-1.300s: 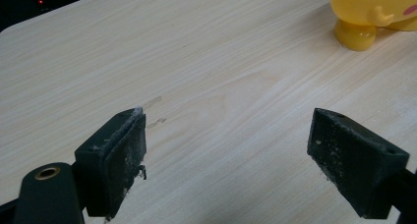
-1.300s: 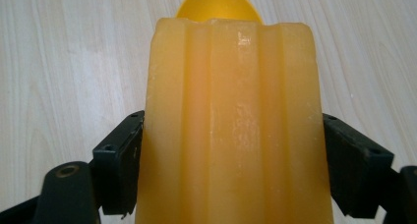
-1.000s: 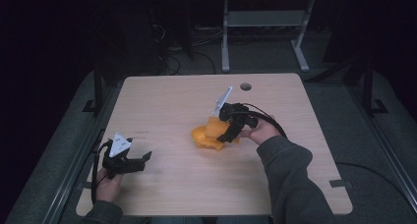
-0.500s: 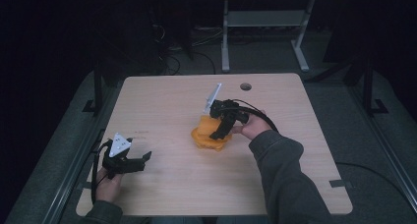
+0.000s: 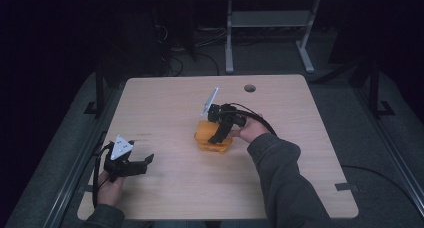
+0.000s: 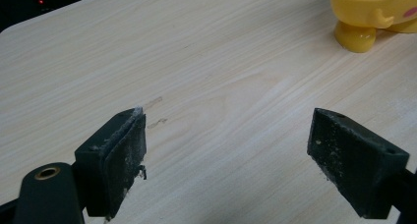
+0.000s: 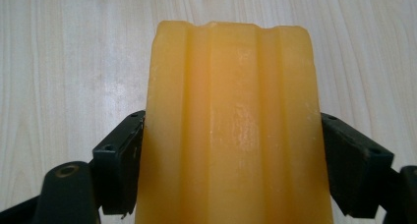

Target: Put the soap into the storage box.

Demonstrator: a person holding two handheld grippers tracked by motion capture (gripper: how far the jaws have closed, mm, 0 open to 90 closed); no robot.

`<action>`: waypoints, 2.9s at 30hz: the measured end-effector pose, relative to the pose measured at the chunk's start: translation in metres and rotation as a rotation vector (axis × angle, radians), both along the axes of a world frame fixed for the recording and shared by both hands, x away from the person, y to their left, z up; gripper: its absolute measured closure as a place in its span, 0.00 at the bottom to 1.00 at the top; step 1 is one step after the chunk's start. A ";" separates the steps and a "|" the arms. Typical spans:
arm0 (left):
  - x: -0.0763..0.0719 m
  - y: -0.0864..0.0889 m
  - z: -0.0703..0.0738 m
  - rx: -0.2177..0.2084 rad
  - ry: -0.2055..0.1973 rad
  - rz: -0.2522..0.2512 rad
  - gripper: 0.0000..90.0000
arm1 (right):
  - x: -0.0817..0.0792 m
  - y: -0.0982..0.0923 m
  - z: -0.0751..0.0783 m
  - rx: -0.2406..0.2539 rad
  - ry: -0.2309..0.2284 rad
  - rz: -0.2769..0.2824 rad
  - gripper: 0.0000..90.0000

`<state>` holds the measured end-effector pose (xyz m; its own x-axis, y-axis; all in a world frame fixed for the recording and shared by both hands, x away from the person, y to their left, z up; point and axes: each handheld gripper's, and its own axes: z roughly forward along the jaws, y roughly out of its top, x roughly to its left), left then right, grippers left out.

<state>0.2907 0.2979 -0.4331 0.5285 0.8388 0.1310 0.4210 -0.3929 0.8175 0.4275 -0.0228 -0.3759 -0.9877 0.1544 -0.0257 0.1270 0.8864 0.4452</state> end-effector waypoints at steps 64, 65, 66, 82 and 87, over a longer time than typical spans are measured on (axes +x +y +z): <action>0.000 -0.001 0.000 0.003 0.002 -0.004 0.16 | 0.001 0.001 -0.015 0.016 0.028 -0.024 0.21; 0.000 -0.001 0.000 0.003 0.002 -0.004 0.16 | 0.001 0.001 -0.014 0.017 0.027 -0.025 0.21; 0.000 -0.001 0.000 0.003 0.002 -0.004 0.16 | 0.001 0.000 -0.014 0.017 0.029 -0.026 0.21; 0.000 -0.001 0.000 0.003 0.001 -0.004 0.16 | -0.002 -0.003 -0.010 0.030 0.017 -0.036 0.20; 0.000 -0.001 0.000 0.005 0.002 -0.005 0.16 | -0.003 -0.005 -0.008 0.035 0.008 -0.036 0.20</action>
